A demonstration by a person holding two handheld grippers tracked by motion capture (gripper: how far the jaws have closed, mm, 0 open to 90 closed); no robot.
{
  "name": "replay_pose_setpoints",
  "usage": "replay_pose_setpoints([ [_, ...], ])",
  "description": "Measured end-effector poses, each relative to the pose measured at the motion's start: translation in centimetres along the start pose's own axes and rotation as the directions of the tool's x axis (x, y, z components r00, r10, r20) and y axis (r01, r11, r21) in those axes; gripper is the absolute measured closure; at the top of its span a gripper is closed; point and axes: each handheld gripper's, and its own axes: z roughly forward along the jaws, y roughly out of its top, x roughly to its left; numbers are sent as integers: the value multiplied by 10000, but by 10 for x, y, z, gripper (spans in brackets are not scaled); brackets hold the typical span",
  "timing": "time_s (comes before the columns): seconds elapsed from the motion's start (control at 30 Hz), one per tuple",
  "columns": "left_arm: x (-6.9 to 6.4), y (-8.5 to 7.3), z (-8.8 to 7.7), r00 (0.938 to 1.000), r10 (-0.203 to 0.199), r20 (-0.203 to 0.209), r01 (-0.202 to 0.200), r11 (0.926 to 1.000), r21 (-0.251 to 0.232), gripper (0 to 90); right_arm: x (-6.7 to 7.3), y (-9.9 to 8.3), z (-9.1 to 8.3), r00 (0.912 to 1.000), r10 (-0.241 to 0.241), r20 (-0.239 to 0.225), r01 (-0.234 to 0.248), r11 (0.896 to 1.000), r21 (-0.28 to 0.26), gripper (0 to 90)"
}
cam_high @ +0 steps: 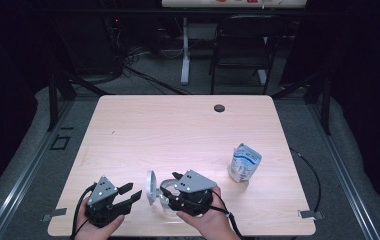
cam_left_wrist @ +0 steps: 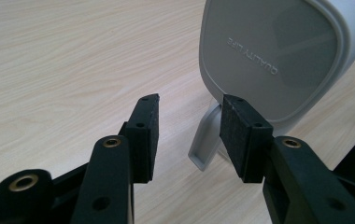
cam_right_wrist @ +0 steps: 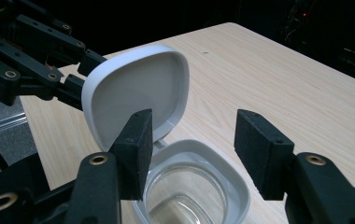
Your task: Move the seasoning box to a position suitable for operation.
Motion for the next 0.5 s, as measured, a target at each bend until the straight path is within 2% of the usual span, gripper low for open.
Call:
replay_pose_setpoints([
  [0.17, 0, -1, 1, 10000, -35, -64, 35, 10000, 28, 579, -5, -5, -7, 9999, 45, 116, -46, 10000, 40, 471],
  [0.5, 1, -2, 3, 9999, -11, -114, 12, 10000, 90, 574, -17, -22, -20, 9984, 456, 324, -455, 9990, -23, 471],
])
